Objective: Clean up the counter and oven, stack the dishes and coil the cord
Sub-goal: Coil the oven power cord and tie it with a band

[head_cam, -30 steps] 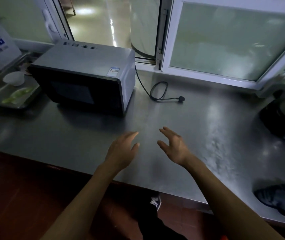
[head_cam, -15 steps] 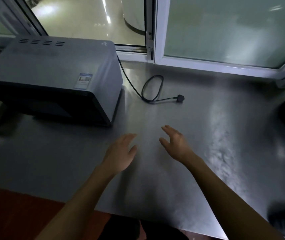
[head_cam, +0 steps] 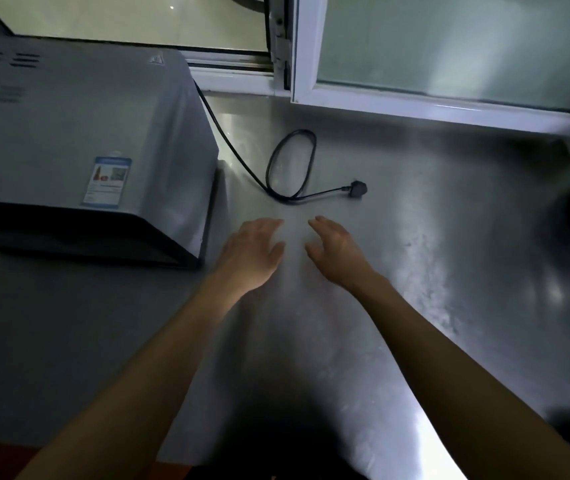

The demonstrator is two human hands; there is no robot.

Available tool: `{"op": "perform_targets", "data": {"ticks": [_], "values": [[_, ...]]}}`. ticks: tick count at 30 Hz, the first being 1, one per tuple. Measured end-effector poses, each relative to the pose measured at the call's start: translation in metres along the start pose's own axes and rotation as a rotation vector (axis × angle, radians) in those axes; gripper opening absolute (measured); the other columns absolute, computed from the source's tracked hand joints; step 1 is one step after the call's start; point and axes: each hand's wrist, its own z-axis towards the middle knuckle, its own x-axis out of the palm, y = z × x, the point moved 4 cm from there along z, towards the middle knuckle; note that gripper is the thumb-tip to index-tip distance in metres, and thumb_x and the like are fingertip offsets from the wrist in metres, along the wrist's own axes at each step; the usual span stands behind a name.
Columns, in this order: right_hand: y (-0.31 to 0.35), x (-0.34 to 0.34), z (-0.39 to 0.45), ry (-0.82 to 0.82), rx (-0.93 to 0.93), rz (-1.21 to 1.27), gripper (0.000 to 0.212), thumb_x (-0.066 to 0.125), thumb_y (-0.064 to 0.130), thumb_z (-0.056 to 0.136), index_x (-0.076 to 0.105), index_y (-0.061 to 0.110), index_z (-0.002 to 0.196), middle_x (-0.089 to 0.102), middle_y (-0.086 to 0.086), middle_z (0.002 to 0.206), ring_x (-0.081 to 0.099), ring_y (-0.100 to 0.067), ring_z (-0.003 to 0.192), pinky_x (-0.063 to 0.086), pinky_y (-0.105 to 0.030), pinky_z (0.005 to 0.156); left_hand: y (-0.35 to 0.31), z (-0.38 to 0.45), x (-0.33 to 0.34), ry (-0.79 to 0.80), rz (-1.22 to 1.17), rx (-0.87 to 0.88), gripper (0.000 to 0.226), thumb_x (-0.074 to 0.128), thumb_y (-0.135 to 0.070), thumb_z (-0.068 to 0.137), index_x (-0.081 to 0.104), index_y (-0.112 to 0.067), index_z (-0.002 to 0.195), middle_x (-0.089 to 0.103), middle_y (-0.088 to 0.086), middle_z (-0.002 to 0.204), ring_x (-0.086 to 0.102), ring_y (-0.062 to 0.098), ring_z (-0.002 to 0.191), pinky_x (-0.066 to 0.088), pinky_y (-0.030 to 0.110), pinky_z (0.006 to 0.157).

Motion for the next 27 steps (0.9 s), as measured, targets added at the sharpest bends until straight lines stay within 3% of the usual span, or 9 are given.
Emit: {"op": "perform_targets", "data": {"ticks": [5, 9, 11, 16, 21, 27], "values": [[0.000, -0.006, 0.043, -0.047, 0.001, -0.115, 0.048, 0.057, 0.022, 0.096, 0.049, 0.013, 0.143, 0.045, -0.012, 0.150, 0.039, -0.032, 0.138, 0.032, -0.047, 0.111, 0.005, 0.041, -0.006, 0.040, -0.023, -0.003, 0.052, 0.043, -0.040, 0.103, 0.033, -0.024, 0.152, 0.038, 0.001, 0.155, 0.033, 0.022, 0.141, 0.032, 0.040, 0.113], [-0.007, -0.007, 0.075, -0.169, -0.040, -0.208, 0.032, 0.057, 0.015, 0.091, 0.063, 0.010, 0.123, 0.062, -0.011, 0.121, 0.055, -0.036, 0.117, 0.045, -0.050, 0.094, 0.009, 0.075, -0.005, 0.049, 0.017, 0.033, 0.048, 0.042, -0.037, 0.103, 0.039, -0.022, 0.149, 0.041, 0.002, 0.153, 0.037, 0.023, 0.139, 0.035, 0.042, 0.112], [-0.013, -0.004, 0.087, -0.191, -0.032, -0.262, 0.028, 0.055, 0.016, 0.092, 0.065, 0.012, 0.117, 0.063, -0.008, 0.114, 0.056, -0.035, 0.113, 0.045, -0.048, 0.090, 0.010, 0.091, 0.000, 0.041, 0.026, 0.052, 0.044, 0.041, -0.035, 0.103, 0.044, -0.021, 0.145, 0.045, 0.002, 0.149, 0.039, 0.024, 0.136, 0.036, 0.044, 0.110], [-0.024, 0.003, 0.103, -0.252, -0.049, -0.347, 0.026, 0.058, 0.018, 0.091, 0.068, 0.017, 0.115, 0.064, -0.007, 0.116, 0.049, -0.033, 0.115, 0.037, -0.048, 0.094, 0.013, 0.107, 0.015, 0.014, -0.013, 0.078, 0.034, 0.042, -0.032, 0.100, 0.058, -0.020, 0.127, 0.058, 0.000, 0.128, 0.048, 0.024, 0.123, 0.045, 0.046, 0.097], [-0.025, 0.001, 0.112, -0.278, -0.042, -0.391, 0.018, 0.062, 0.015, 0.089, 0.074, 0.023, 0.099, 0.065, -0.003, 0.099, 0.050, -0.030, 0.101, 0.030, -0.041, 0.084, 0.017, 0.102, 0.020, -0.039, -0.084, 0.096, 0.035, 0.049, -0.028, 0.099, 0.058, -0.018, 0.131, 0.060, 0.000, 0.129, 0.050, 0.022, 0.124, 0.046, 0.045, 0.099], [-0.021, -0.003, 0.090, -0.286, -0.078, -0.295, 0.013, 0.068, 0.008, 0.087, 0.072, 0.017, 0.096, 0.065, -0.007, 0.092, 0.054, -0.032, 0.094, 0.047, -0.045, 0.073, 0.016, 0.078, 0.012, -0.123, -0.181, 0.095, 0.036, 0.056, -0.025, 0.098, 0.058, -0.017, 0.133, 0.060, 0.001, 0.133, 0.054, 0.019, 0.123, 0.046, 0.035, 0.102]]}}
